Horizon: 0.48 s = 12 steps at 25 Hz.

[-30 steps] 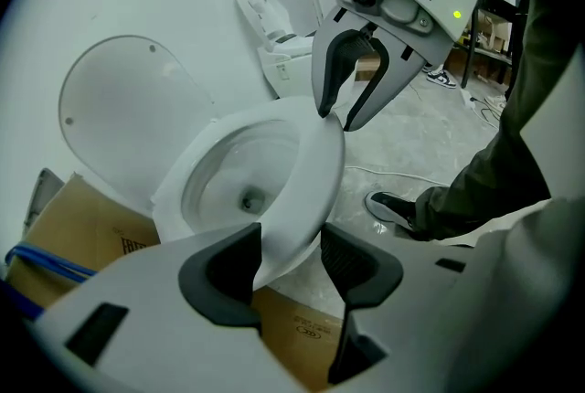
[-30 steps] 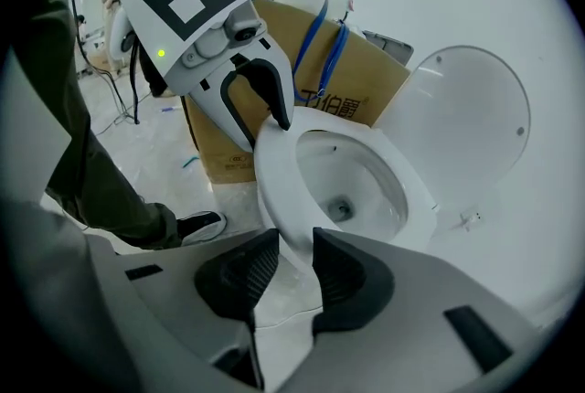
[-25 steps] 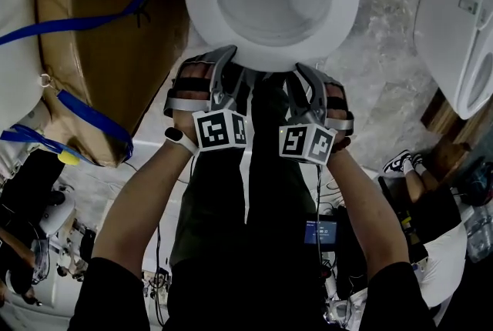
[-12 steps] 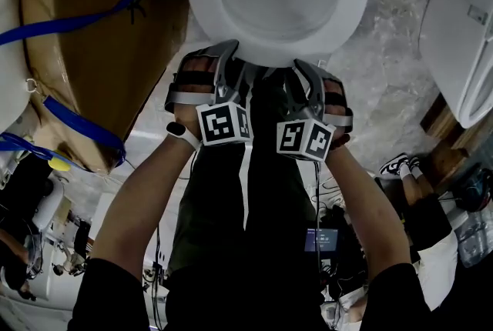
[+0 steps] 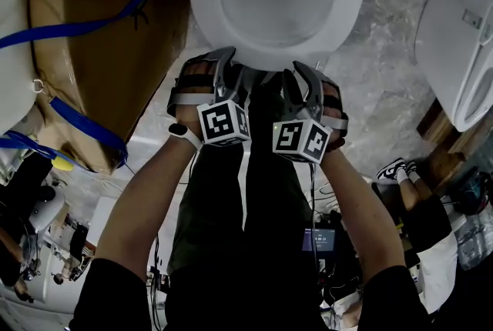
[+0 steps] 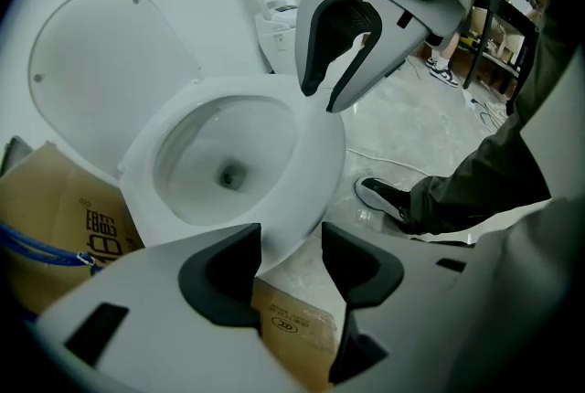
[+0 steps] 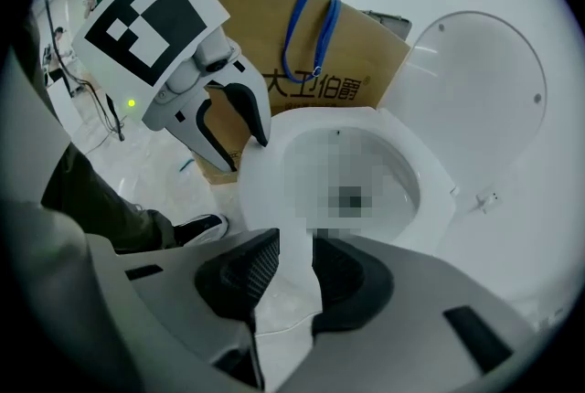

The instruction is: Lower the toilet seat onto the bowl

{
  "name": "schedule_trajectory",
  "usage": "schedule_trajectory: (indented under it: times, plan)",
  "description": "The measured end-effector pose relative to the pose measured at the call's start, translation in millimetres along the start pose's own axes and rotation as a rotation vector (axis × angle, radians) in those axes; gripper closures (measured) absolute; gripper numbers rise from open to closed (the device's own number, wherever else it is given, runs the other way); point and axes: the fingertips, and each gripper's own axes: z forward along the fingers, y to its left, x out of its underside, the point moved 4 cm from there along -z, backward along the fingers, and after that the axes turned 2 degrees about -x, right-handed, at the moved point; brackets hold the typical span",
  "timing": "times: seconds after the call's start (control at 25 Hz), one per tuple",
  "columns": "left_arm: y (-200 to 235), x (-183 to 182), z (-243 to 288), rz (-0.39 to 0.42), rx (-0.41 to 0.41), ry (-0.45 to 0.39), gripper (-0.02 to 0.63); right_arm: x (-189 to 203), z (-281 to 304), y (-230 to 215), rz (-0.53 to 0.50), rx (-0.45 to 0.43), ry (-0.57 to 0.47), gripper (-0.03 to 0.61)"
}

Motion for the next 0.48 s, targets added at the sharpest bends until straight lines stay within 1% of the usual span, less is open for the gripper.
schedule_trajectory:
  times: [0.12, 0.2, 0.32, 0.4, 0.48]
  plan:
    - [4, -1, -12, -0.047, 0.013, -0.005, 0.397, 4, -13, -12, 0.036, 0.017, 0.020, 0.456]
    - [9, -4, -29, -0.098, 0.024, -0.020, 0.398, 0, -28, -20, 0.064, 0.027, 0.023, 0.459]
    - [26, -19, -65, -0.235, 0.047, -0.079, 0.402, -15, -58, -36, 0.100, 0.041, 0.004, 0.462]
    - [40, -32, -92, -0.332, 0.065, -0.127, 0.407, -33, -82, -50, 0.119, 0.058, -0.020, 0.463]
    - [54, -45, -119, -0.392, 0.070, -0.166, 0.410, -54, -107, -62, 0.128, 0.079, -0.058, 0.463]
